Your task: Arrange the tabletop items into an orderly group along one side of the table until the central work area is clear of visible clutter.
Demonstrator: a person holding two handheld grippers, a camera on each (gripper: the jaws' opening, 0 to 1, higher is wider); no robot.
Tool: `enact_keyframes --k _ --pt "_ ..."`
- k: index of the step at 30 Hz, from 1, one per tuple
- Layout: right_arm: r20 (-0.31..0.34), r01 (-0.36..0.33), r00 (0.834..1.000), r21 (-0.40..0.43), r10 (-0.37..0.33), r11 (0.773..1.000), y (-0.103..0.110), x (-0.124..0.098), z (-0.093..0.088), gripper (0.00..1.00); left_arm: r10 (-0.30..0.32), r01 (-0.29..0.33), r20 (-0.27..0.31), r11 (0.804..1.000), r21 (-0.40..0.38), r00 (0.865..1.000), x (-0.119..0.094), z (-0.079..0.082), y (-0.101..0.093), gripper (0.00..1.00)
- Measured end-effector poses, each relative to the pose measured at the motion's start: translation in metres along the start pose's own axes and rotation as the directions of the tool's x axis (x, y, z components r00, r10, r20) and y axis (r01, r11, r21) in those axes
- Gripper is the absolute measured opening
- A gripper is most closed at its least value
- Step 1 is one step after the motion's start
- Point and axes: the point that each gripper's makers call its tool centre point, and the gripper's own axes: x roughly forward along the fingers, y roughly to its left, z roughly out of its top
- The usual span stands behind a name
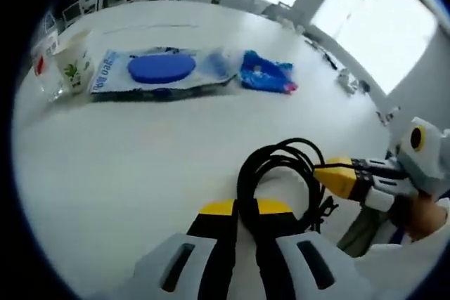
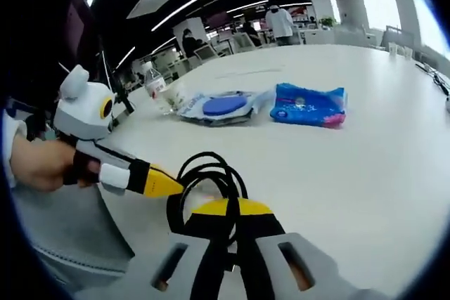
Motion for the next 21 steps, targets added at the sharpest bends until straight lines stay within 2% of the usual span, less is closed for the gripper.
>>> enact_keyframes --k 3,12,14,16,19,21 --pt "0.045 0.007 0.999 0.035 -0.009 0.999 -0.011 -0.004 0.018 0.00 -0.028 0.030 0.031 0.999 -0.045 0.999 -0.002 0.014 -0.008 0.04" --pt "0.107 0.023 0.994 0.001 -0.023 1.000 -0.031 -0.011 0.060 0.00 -0.093 0.104 0.134 0.991 -0.083 0.987 0.004 0.059 -0.022 0.04" --pt "0.117 0.029 0.993 -0.009 -0.028 1.000 -0.034 -0.011 0.069 0.00 -0.100 0.112 0.145 0.991 -0.078 0.984 0.006 0.067 -0.026 0.04" --pt "0.123 0.037 0.992 -0.019 -0.034 0.999 -0.037 -0.011 0.075 0.00 -0.103 0.109 0.158 0.994 -0.028 0.982 0.008 0.078 -0.030 0.04" --pt "0.138 0.048 0.989 -0.010 -0.046 0.999 -0.044 -0.014 0.084 0.00 -0.110 0.118 0.169 0.992 -0.037 0.979 0.010 0.091 -0.036 0.04" --pt "0.141 0.063 0.988 -0.012 -0.061 0.998 -0.051 -0.014 0.089 0.00 -0.116 0.120 0.168 0.993 -0.016 0.979 0.016 0.099 -0.039 0.04"
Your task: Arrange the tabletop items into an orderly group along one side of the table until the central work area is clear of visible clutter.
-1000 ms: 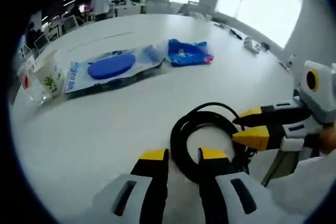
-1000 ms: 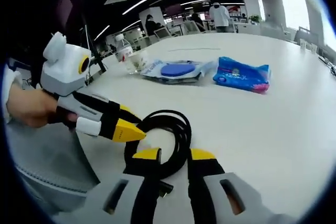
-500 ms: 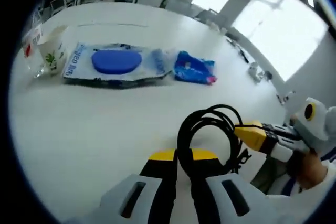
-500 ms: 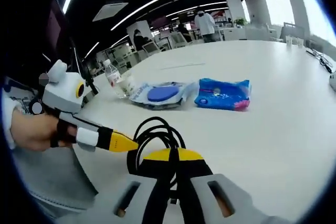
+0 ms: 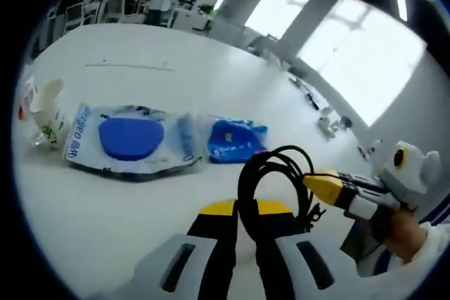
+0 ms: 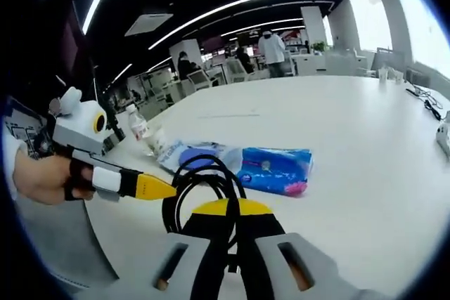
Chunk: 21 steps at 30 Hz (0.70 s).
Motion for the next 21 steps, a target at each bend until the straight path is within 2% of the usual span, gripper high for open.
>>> enact_keyframes --k 8,21 --pt "-0.029 0.028 0.999 0.007 -0.028 1.000 -0.024 0.006 -0.004 0.00 0.005 -0.004 -0.040 0.999 0.038 0.999 0.025 0.000 -0.010 0.04" --pt "-0.095 0.045 0.995 0.033 -0.041 0.998 -0.042 0.022 -0.029 0.00 0.017 -0.010 -0.129 0.999 0.049 0.991 0.057 -0.015 0.007 0.05"
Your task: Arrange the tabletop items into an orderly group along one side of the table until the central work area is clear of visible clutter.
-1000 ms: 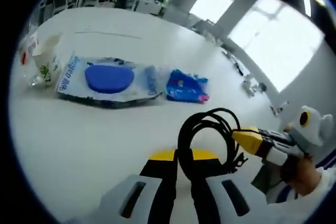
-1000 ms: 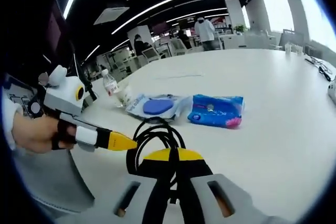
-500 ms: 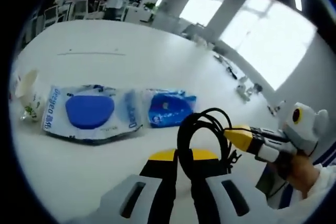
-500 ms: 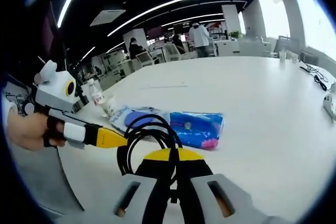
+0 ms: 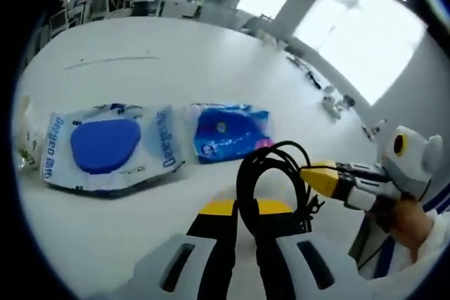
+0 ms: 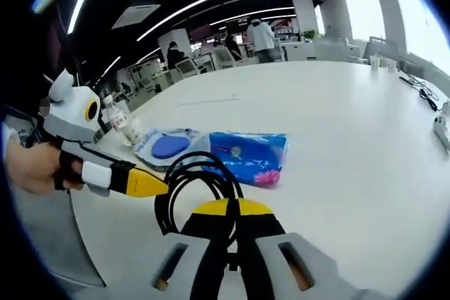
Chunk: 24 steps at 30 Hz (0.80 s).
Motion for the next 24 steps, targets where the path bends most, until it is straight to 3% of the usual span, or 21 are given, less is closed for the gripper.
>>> enact_keyframes --k 5,24 --pt "-0.030 0.008 1.000 0.013 -0.008 1.000 -0.009 0.009 -0.008 0.00 0.001 -0.001 -0.013 1.000 -0.014 1.000 0.008 -0.005 0.000 0.05" --pt "-0.081 0.020 0.997 0.042 -0.017 0.999 -0.022 0.030 -0.034 0.00 0.020 -0.017 -0.055 0.998 0.057 0.998 0.015 -0.025 0.006 0.05"
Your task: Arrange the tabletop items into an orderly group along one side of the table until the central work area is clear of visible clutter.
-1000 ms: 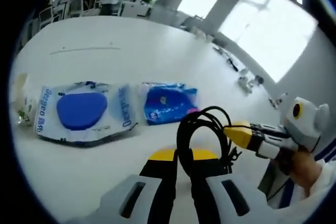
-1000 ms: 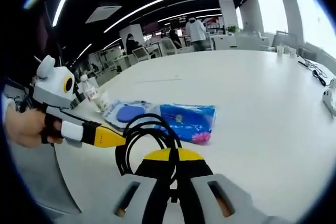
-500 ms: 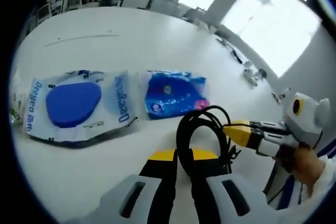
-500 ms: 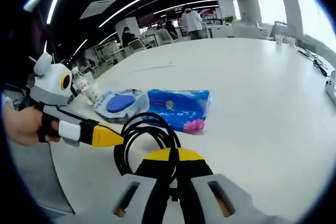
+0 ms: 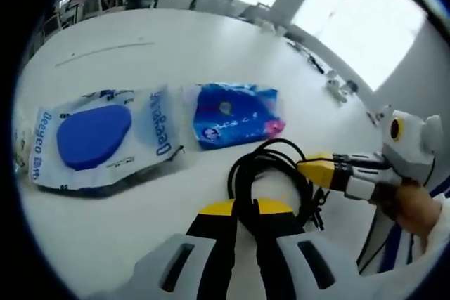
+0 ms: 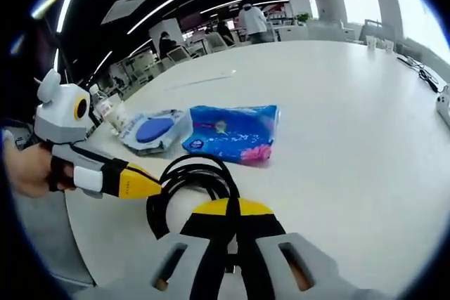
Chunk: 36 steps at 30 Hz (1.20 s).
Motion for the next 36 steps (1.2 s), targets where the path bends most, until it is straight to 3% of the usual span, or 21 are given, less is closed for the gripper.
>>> enact_keyframes --k 21,27,28,30,34,35,36 --pt "0.003 0.012 1.000 0.013 -0.012 1.000 -0.001 0.002 -0.006 0.00 0.013 -0.013 0.015 1.000 0.023 1.000 0.003 -0.001 0.004 0.06" --pt "0.026 0.037 0.999 -0.053 -0.035 0.998 0.003 -0.004 -0.003 0.00 0.036 -0.040 0.058 0.997 0.073 0.998 0.000 0.001 0.004 0.07" --pt "0.050 0.061 0.997 -0.094 -0.056 0.994 0.003 -0.008 0.002 0.02 0.055 -0.063 0.092 0.994 0.086 0.994 -0.003 0.007 0.006 0.07" --pt "0.134 0.107 0.987 -0.179 -0.084 0.978 0.006 -0.018 0.019 0.18 0.048 -0.063 0.121 0.990 0.124 0.992 -0.007 0.013 0.007 0.15" --pt "0.205 0.113 0.975 -0.153 -0.081 0.982 0.019 -0.037 0.034 0.48 0.017 -0.070 0.216 0.968 0.243 0.976 -0.027 0.038 0.002 0.46" --pt "0.243 0.112 0.967 -0.162 -0.070 0.980 0.025 -0.043 0.042 0.55 -0.008 -0.068 0.270 0.960 0.272 0.963 -0.033 0.048 -0.001 0.64" --pt "0.264 0.108 0.963 -0.160 -0.063 0.981 0.029 -0.046 0.045 0.63 -0.015 -0.067 0.284 0.959 0.276 0.959 -0.036 0.049 -0.002 0.80"
